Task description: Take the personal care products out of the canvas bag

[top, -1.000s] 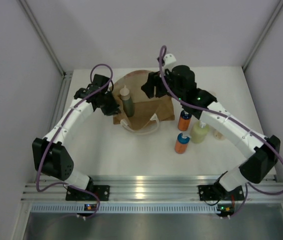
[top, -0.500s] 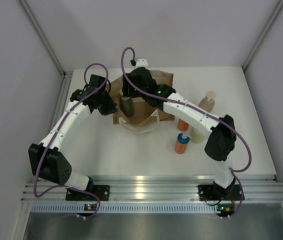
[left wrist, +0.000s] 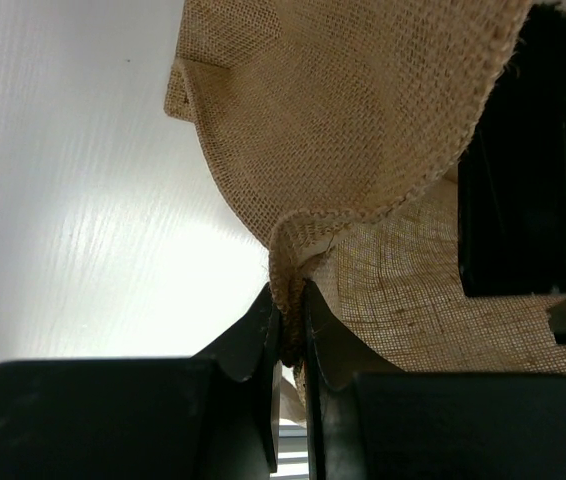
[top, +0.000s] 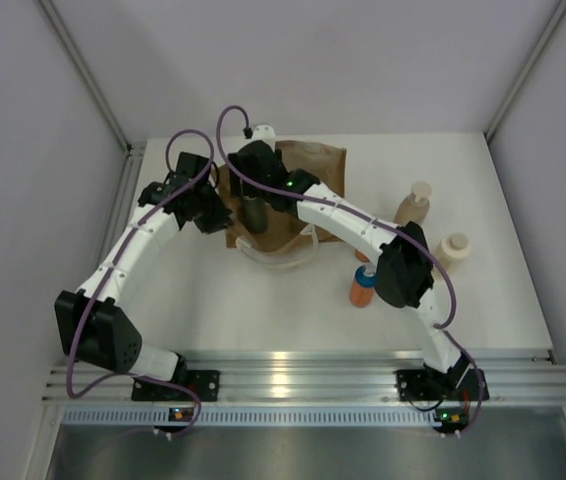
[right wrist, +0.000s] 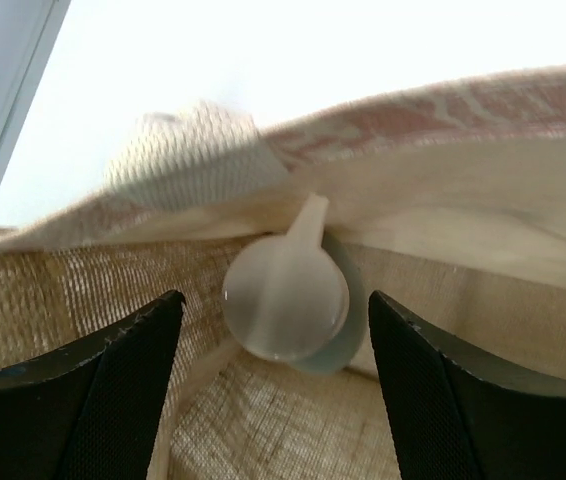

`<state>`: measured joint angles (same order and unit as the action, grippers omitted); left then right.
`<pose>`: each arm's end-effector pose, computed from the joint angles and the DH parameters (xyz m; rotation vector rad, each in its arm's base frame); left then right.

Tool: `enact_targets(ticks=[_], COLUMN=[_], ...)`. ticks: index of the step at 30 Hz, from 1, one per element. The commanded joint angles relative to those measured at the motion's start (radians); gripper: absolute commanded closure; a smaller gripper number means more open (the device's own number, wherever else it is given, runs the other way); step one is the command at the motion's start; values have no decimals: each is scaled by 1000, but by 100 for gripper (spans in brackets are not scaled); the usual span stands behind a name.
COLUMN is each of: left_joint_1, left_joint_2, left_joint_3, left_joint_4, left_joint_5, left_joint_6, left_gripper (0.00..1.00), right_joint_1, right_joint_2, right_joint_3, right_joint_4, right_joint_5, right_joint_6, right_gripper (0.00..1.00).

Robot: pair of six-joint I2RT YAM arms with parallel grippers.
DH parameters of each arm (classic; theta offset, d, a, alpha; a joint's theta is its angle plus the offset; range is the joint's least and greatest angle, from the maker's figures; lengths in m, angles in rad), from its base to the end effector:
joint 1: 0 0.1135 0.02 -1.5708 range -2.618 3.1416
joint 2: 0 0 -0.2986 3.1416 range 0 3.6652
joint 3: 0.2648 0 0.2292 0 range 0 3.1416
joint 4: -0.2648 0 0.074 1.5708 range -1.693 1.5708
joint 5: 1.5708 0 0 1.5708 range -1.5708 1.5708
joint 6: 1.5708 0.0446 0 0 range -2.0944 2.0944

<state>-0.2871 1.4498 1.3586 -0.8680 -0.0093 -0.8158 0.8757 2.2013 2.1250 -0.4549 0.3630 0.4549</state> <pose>0.2666 -0.0783 0.3524 -0.6790 2.4939 -0.4173 0.3458 0.3899 0.3390 -0.2209 2.0815 0.4348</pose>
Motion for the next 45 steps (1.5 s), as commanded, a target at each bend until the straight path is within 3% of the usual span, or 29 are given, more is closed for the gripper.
enact_targets(ticks=[1,13,15,16,19,22,25,45], left_joint_1=[16,26,25,25,26,26,26,31], left_joint_2=[-25,-42,-35,-32,-32,-32,-28,-12], left_joint_3=[-32,-50,-46,-47,-52,-58,-58,-41], left_joint_4=[-19,-20,-20,-20,-20,-20,-20,-20], left_joint_5=[-11,5,18,43,45,46,52,45], left_joint_6=[12,24,33,38,40,43,46,40], left_gripper=[100,100,100,100,100,100,100,100], right_joint_1=[20,16,11,9,9,14,19,14], right_joint_2=[44,162,170,170,158,140,94,-319], right_joint_3=[88,196,201,201,185,161,115,-46], right_joint_4=[-8,-8,-8,-8,-7,22,64,134], right_joint_5=[53,59,60,65,86,85,74,-48], right_joint_6=[-38,-147,-160,-168,-186,-222,-255,-321], right_gripper=[25,30,37,49,64,88,100,100])
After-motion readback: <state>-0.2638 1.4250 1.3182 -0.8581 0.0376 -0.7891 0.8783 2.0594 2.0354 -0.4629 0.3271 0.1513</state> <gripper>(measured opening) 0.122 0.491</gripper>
